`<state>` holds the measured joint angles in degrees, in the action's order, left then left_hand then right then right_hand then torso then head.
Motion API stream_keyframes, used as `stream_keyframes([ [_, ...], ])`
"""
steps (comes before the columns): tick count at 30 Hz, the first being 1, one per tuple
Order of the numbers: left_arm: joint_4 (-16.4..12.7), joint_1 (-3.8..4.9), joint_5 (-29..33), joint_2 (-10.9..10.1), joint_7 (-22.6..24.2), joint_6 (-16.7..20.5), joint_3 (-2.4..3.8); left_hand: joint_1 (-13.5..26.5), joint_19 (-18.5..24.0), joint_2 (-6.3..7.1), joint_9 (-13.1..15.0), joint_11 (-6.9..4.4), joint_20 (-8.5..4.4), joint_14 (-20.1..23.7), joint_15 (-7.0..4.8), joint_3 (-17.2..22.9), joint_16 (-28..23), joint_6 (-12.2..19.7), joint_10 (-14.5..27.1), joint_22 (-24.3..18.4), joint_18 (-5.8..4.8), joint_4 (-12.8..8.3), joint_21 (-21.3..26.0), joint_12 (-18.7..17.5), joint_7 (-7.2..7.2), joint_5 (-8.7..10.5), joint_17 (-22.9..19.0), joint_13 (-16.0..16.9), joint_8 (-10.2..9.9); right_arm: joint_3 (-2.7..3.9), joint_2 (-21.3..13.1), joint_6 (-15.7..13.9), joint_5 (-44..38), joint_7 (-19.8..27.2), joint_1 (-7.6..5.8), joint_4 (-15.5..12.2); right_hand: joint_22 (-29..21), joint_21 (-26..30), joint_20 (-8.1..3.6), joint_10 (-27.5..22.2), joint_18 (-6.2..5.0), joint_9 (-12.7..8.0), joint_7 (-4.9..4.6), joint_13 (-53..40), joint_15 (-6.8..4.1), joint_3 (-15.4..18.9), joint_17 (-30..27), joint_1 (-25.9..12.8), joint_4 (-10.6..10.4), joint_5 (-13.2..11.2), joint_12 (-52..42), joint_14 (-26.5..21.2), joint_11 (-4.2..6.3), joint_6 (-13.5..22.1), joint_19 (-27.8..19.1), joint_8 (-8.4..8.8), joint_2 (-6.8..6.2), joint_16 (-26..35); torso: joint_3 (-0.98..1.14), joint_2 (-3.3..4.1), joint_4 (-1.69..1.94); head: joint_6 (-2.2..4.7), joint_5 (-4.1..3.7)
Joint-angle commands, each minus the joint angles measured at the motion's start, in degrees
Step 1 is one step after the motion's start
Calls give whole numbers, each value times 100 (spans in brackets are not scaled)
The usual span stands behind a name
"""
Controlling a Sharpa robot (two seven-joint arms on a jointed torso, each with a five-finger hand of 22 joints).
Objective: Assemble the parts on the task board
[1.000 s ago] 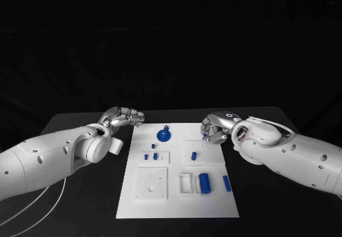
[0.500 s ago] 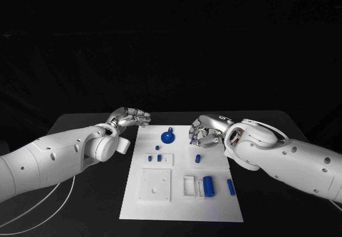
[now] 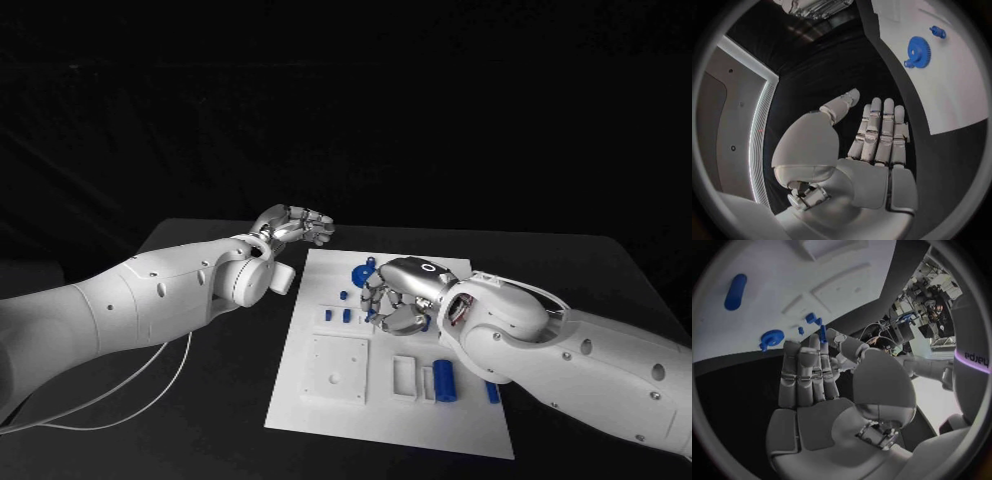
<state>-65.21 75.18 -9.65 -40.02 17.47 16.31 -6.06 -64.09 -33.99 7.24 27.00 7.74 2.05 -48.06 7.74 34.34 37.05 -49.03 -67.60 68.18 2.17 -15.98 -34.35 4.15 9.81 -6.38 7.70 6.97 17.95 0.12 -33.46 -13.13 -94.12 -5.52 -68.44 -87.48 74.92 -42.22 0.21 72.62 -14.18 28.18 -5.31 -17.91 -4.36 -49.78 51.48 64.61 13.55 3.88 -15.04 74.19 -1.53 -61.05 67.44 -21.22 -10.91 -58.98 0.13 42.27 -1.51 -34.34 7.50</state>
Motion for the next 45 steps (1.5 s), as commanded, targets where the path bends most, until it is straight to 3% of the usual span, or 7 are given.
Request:
stream_keyframes([
  [1,8,16,89,40,104,51,6,19,1,-32,9,3,44,1,56,-30,-21,38,54,9,75,-15,29,-16,-17,-19,7,-7,34,-126,58,11,-647,16,19,-19,99,-31,-38,114,-82,12,-20,-14,-34,-14,5,-5,45,10,32,-22,-11,-11,-13,-36,37,-2,-24,-23,3,-45,100],
  [8,-9,24,89,83,102,58,6,20,4,-33,10,3,47,5,60,-31,-34,38,56,10,75,-14,35,-15,-15,-18,11,-9,36,-287,219,35,-869,-33,175,66,98,-33,-38,116,-82,17,-19,-20,-35,-19,5,-1,57,0,37,-20,-10,-13,-14,-36,39,-2,-14,-11,6,-115,196],
  [14,-46,27,89,90,99,50,6,18,6,-33,10,4,48,6,61,-30,-39,38,57,11,75,-14,38,-15,-15,-18,12,-10,37,-341,324,27,-963,-51,276,105,98,-35,-39,119,-82,20,-18,-24,-35,-23,5,1,63,-5,39,-18,-9,-15,-13,-36,39,-2,-7,-10,1,-179,244],
  [30,-65,30,87,82,77,19,5,16,10,-31,10,7,53,9,65,-32,-58,43,64,13,75,-14,47,-15,-14,-15,19,-15,37,-382,370,90,-1160,-131,344,149,97,-40,-39,126,-82,28,-16,-36,-37,-36,6,2,73,-21,45,-13,-8,-21,-9,-36,35,-3,-14,-14,4,-270,317],
  [45,-71,33,84,68,65,12,5,17,12,-30,9,8,56,9,68,-35,-69,47,68,15,75,-12,52,-16,-13,-12,24,-18,36,-389,375,155,-1238,-164,347,177,97,-45,-39,131,-82,33,-15,-43,-38,-45,8,3,79,-30,50,-8,-6,-23,-5,-35,33,-5,-17,-17,3,-289,333],
])
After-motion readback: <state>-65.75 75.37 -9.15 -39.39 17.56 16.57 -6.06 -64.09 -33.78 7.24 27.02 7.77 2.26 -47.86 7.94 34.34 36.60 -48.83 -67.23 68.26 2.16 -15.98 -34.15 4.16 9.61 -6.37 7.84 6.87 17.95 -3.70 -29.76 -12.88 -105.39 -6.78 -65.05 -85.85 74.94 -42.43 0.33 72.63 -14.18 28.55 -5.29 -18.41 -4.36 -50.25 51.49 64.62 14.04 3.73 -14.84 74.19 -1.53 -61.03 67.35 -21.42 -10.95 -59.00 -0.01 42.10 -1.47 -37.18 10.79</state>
